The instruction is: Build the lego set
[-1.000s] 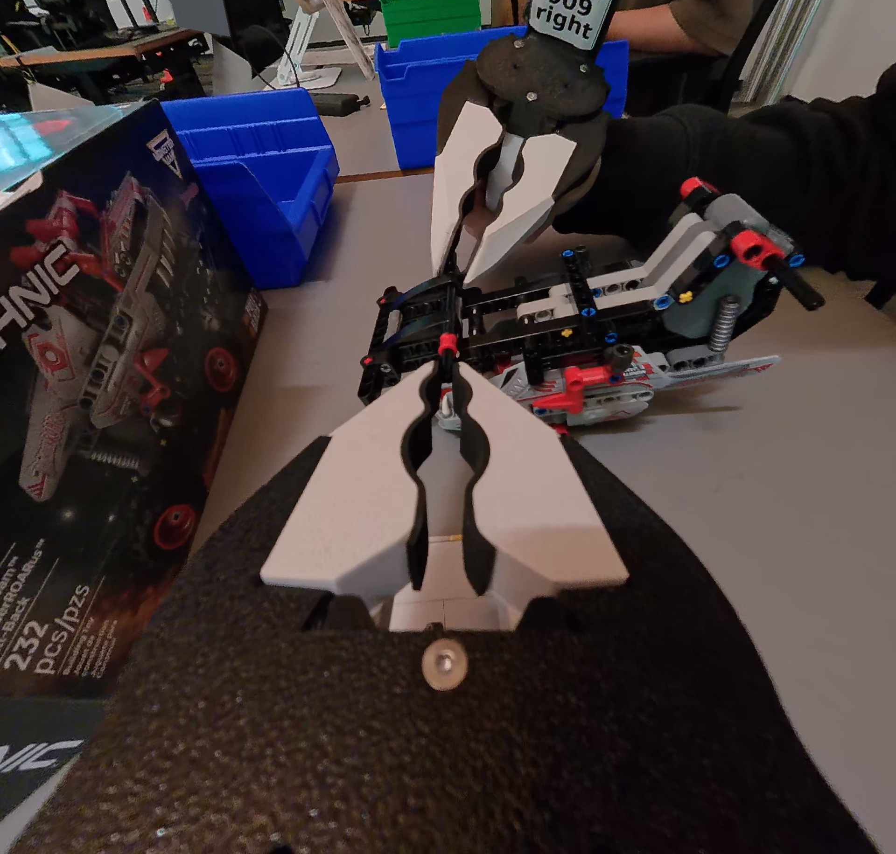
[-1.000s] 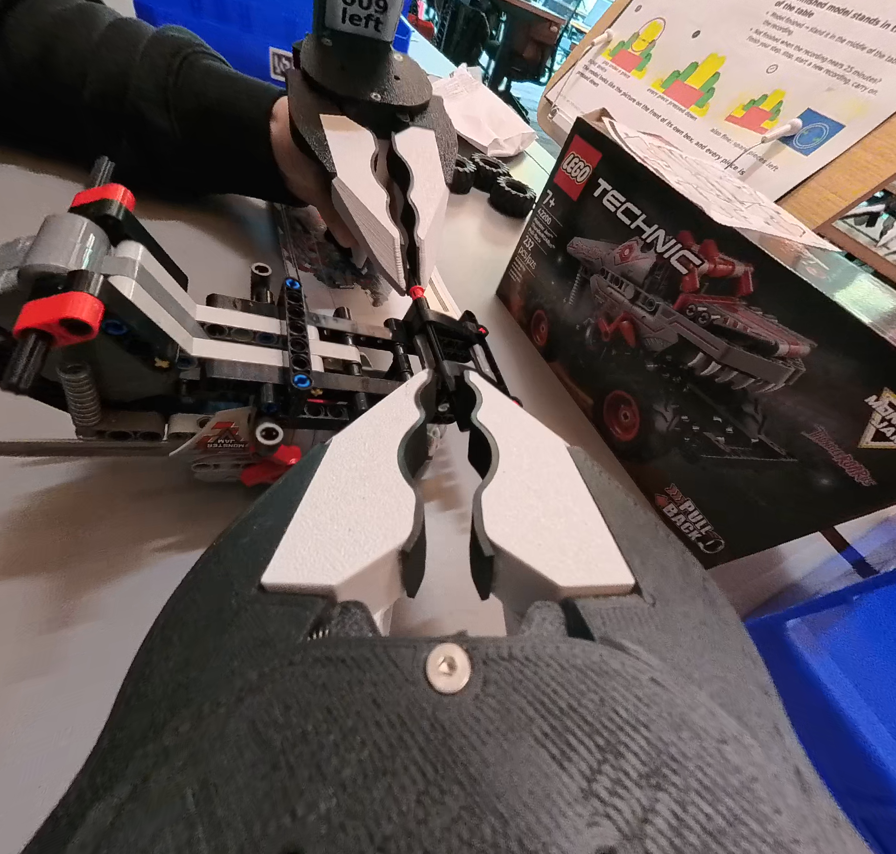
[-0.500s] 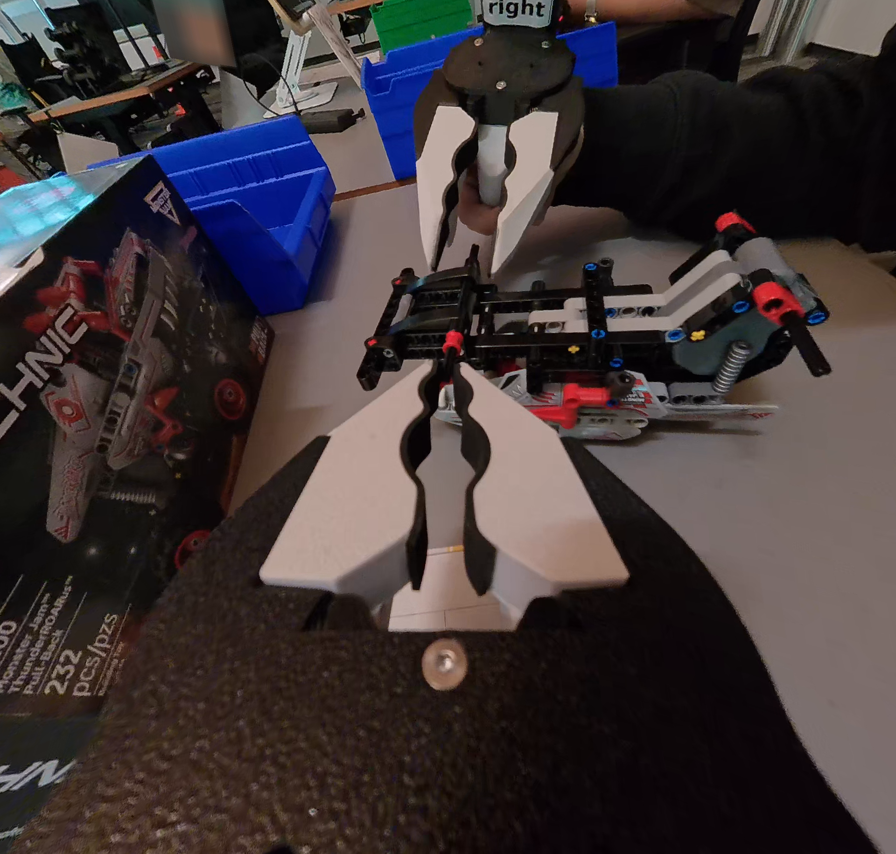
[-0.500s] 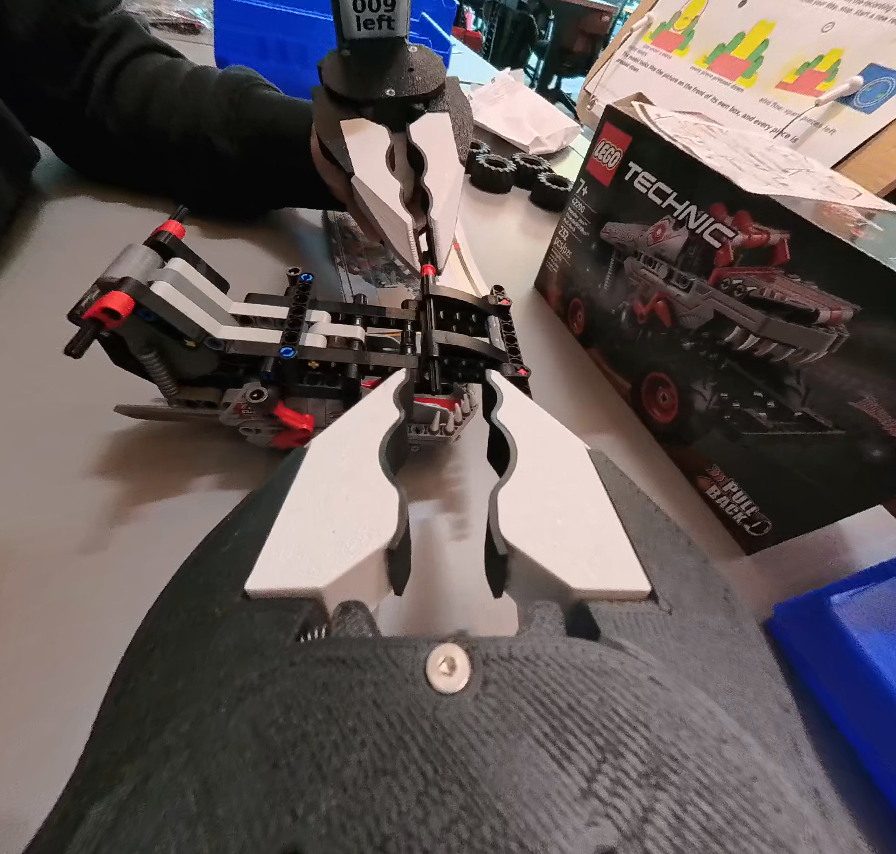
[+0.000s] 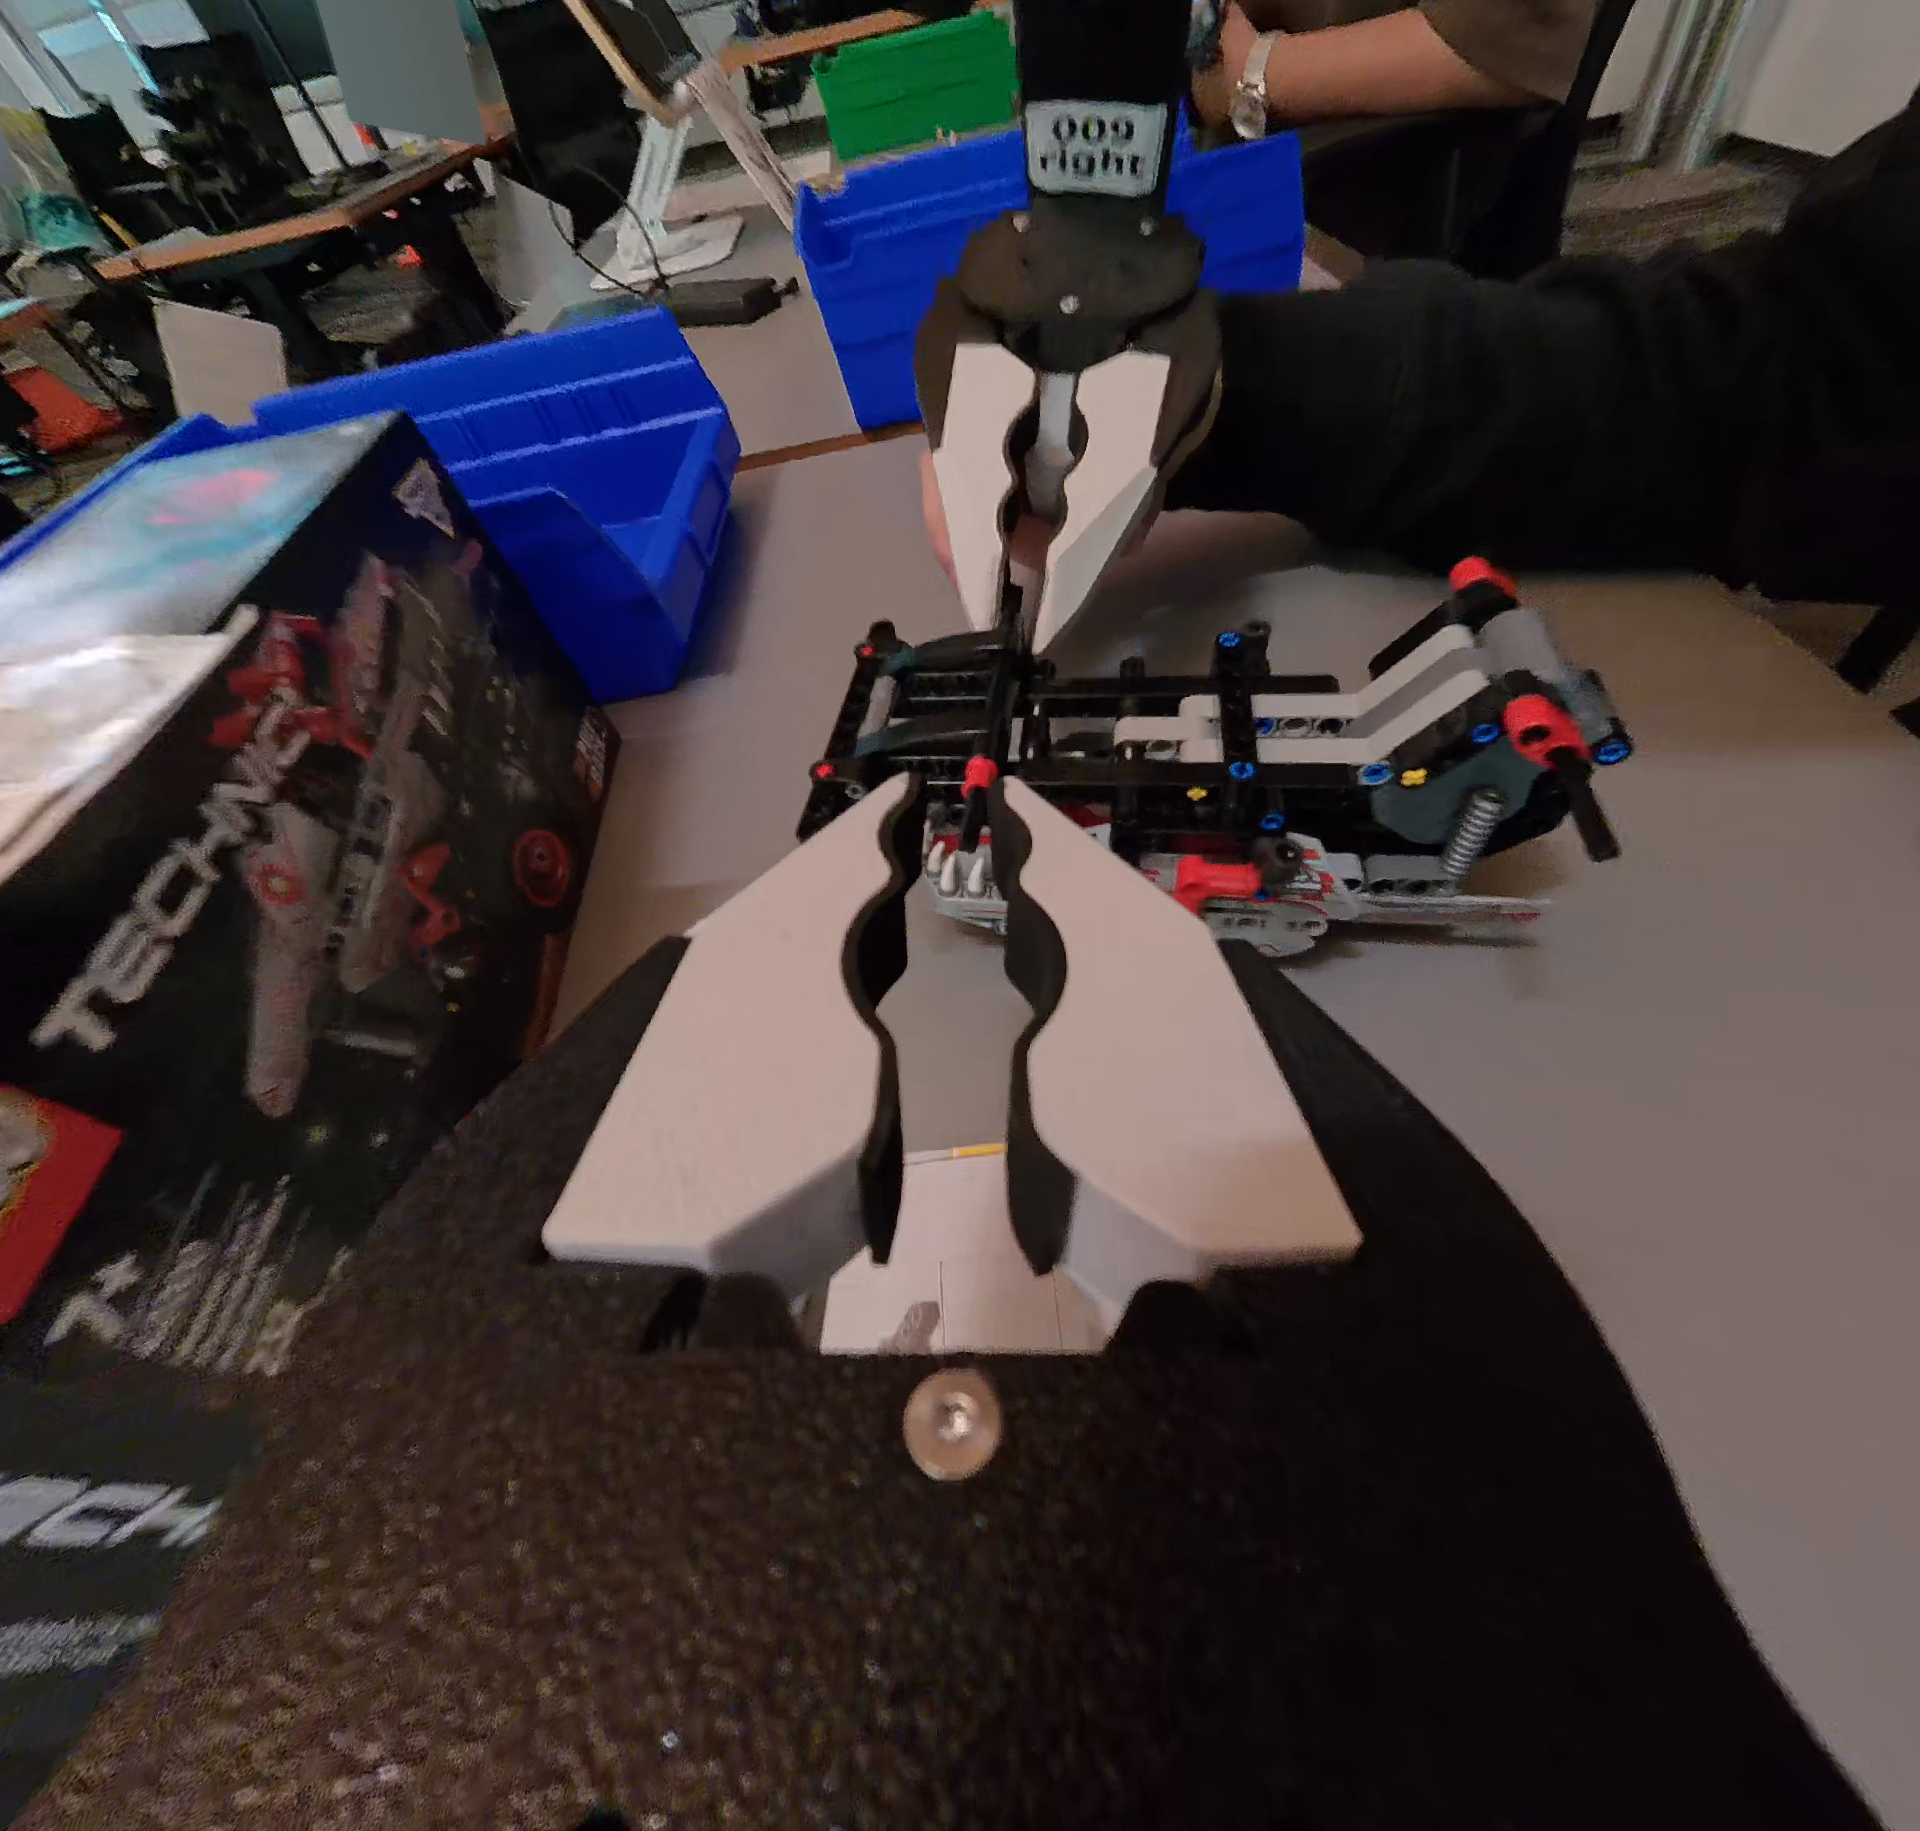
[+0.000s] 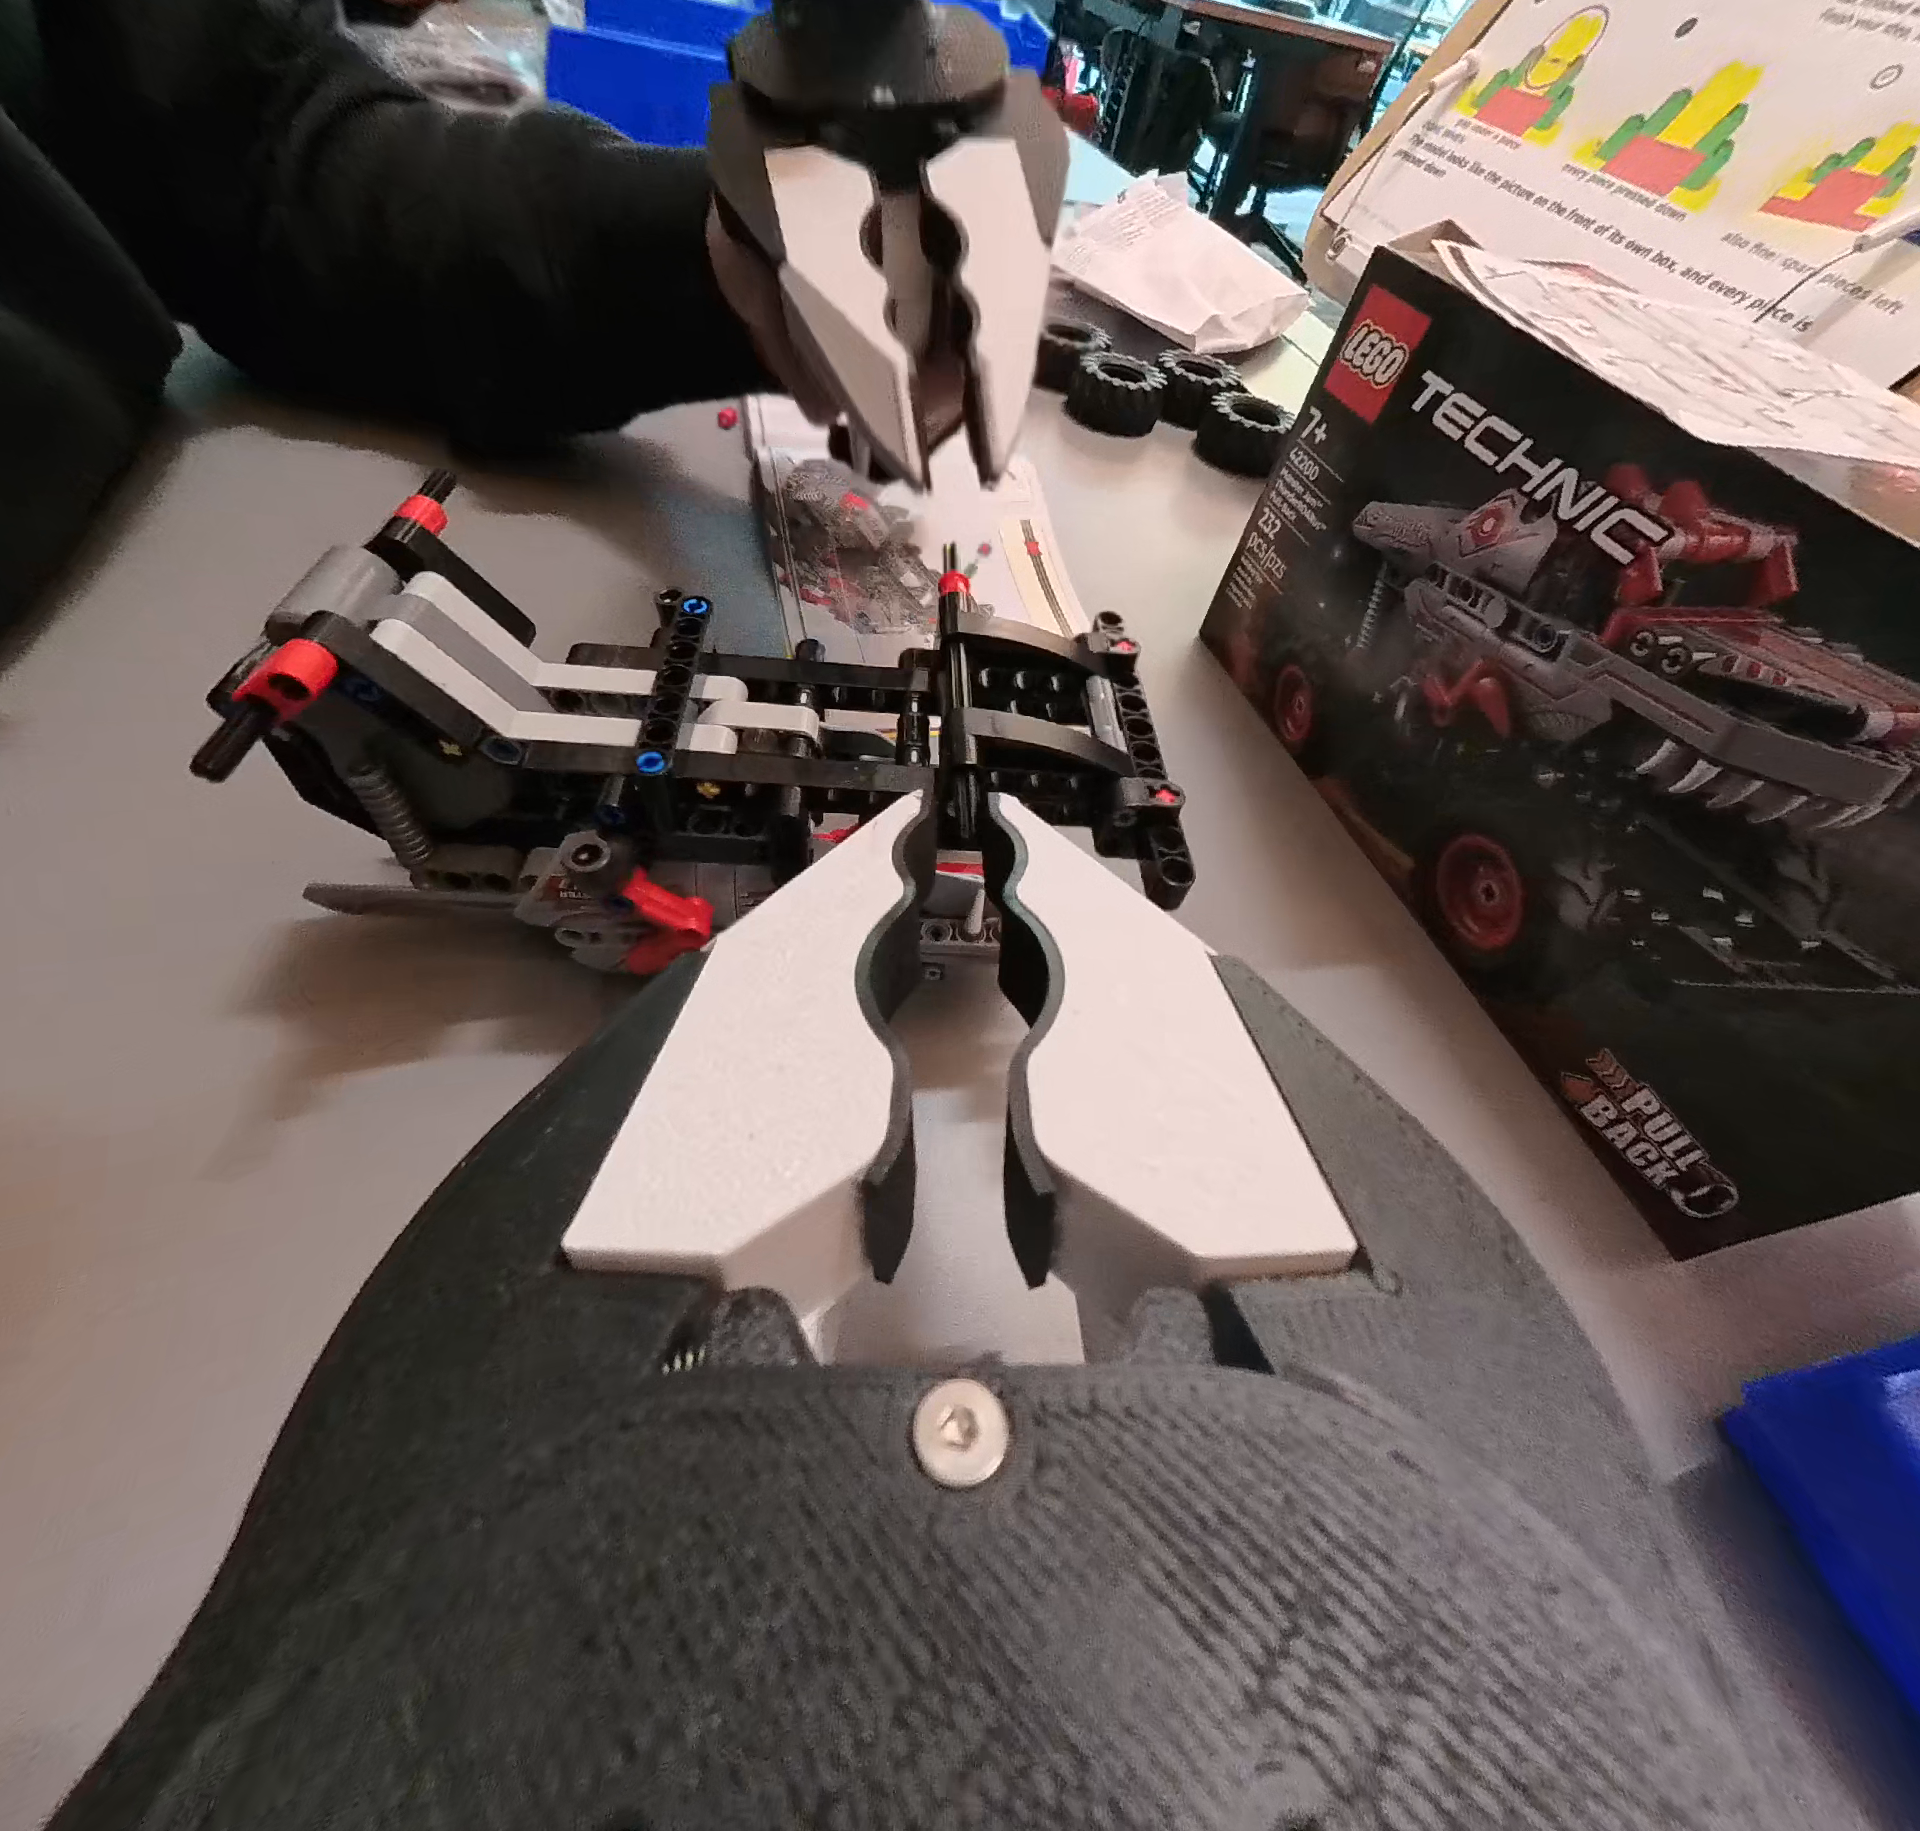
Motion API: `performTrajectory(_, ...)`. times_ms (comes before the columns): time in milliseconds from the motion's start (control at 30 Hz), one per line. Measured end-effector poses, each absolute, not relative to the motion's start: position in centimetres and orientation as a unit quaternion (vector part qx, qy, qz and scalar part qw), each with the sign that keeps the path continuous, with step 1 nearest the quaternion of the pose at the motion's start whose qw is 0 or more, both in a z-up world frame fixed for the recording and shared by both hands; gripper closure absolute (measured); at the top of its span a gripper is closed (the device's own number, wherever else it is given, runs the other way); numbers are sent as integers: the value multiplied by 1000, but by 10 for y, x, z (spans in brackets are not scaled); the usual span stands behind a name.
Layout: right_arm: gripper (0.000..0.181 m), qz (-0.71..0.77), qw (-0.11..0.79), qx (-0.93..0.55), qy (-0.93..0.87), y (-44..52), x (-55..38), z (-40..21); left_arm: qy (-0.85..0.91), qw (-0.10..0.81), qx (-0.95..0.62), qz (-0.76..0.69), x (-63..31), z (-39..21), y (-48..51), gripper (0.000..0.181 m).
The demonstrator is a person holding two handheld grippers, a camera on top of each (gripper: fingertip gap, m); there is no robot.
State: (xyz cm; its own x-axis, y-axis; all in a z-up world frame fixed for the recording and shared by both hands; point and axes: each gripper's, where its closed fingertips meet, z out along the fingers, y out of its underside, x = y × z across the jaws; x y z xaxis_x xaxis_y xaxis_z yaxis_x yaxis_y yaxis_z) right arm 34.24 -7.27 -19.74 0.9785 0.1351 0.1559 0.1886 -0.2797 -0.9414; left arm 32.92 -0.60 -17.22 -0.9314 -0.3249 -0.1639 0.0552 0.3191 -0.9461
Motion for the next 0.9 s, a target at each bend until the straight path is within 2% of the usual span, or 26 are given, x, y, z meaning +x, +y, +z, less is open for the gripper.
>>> performTrajectory(200,162,-36,596,-798,-84,-71,343,-196,776,212,-146,-576,306,-143,43,174)
performTrajectory(300,152,-42,606,-791,-65,-68,341,-195,787,216,-170,-553,282,-146,67,174)
performTrajectory(467,147,-61,614,-787,-31,-61,337,-193,794,245,-238,-503,246,-154,120,174)
performTrajectory(733,141,-78,639,-763,61,-68,334,-175,739,355,-473,-323,201,-149,292,174)
performTrajectory(800,143,-84,650,-750,91,-71,335,-172,733,340,-508,-298,184,-155,313,174)
performTrajectory(900,145,-79,665,-733,120,-71,332,-171,769,229,-485,-347,173,-180,277,176)
